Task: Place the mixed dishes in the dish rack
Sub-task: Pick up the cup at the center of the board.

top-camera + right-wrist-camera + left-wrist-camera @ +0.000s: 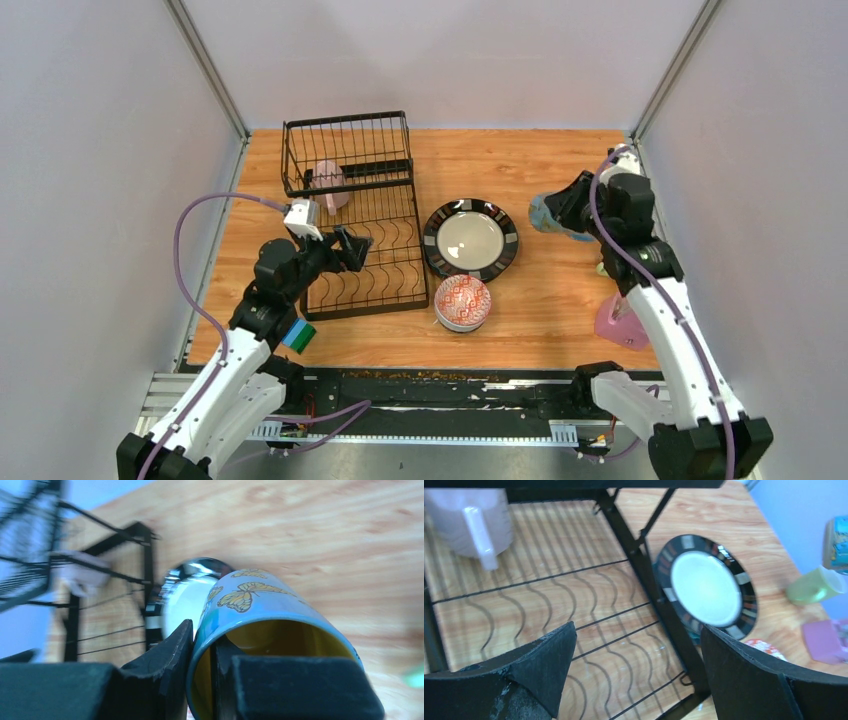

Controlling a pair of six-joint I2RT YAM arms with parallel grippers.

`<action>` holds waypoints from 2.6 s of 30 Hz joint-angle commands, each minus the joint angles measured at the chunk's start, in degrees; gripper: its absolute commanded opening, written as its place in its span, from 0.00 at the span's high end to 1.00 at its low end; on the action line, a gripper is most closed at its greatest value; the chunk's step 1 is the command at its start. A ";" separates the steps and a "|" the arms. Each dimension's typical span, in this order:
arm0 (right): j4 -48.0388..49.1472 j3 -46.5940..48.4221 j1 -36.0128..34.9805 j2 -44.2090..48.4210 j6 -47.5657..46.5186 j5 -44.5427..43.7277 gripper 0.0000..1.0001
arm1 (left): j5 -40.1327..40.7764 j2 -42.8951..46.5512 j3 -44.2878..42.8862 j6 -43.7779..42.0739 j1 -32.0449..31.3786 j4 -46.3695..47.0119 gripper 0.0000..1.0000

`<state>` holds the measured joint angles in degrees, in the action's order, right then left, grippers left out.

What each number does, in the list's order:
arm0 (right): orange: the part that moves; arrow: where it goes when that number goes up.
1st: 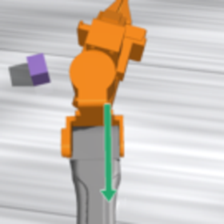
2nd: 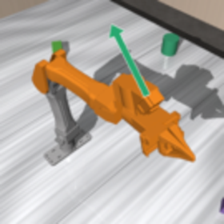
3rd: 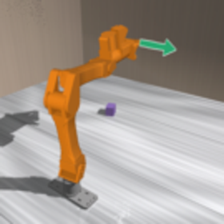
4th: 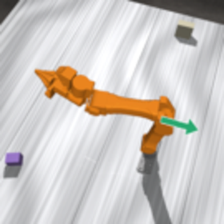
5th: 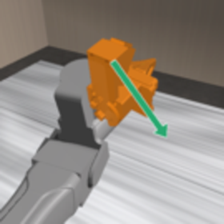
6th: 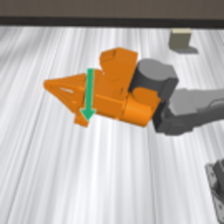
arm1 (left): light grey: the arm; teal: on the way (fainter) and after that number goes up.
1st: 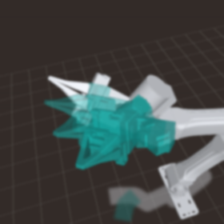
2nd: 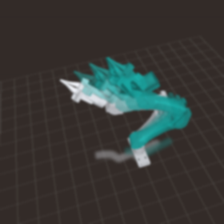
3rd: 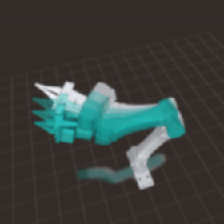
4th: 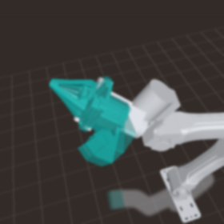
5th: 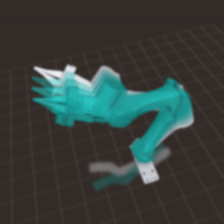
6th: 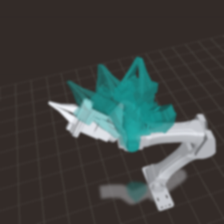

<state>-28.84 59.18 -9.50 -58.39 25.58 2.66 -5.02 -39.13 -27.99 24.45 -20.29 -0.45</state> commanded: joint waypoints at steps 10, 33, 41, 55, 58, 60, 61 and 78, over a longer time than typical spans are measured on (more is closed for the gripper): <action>34.65 -8.75 -0.22 9.79 30.21 37.93 1.00 | -28.01 -4.79 2.35 9.72 -0.27 30.97 0.00; 73.34 -15.98 -2.17 -4.33 59.72 55.87 1.00 | -27.50 -25.59 -5.46 9.86 -16.63 57.95 0.00; 76.15 -15.76 -3.87 -6.24 61.18 55.64 1.00 | -24.18 -33.08 -7.68 11.71 -19.58 62.98 0.00; 84.97 -16.80 -4.48 -9.56 67.02 56.91 1.00 | -25.72 -37.52 -9.99 13.12 -20.19 65.32 0.00; 85.44 -16.73 -4.75 -10.14 67.21 57.37 1.00 | -27.20 -39.68 -11.01 15.68 -20.15 70.43 0.00; 85.66 -16.56 -4.91 -10.37 67.21 57.57 1.00 | -28.38 -40.93 -11.92 16.89 -20.21 72.05 0.00; 85.73 -16.54 -5.00 -10.49 67.27 57.71 1.00 | -29.06 -41.59 -12.14 17.57 -20.26 72.72 0.00; 84.57 -15.81 -6.01 -14.00 67.22 59.08 1.00 | -28.55 -41.64 -13.65 16.99 -20.40 71.34 0.57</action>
<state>58.81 41.52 -12.93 -73.69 95.88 60.62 -34.20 -82.96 -38.02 42.74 -39.35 70.24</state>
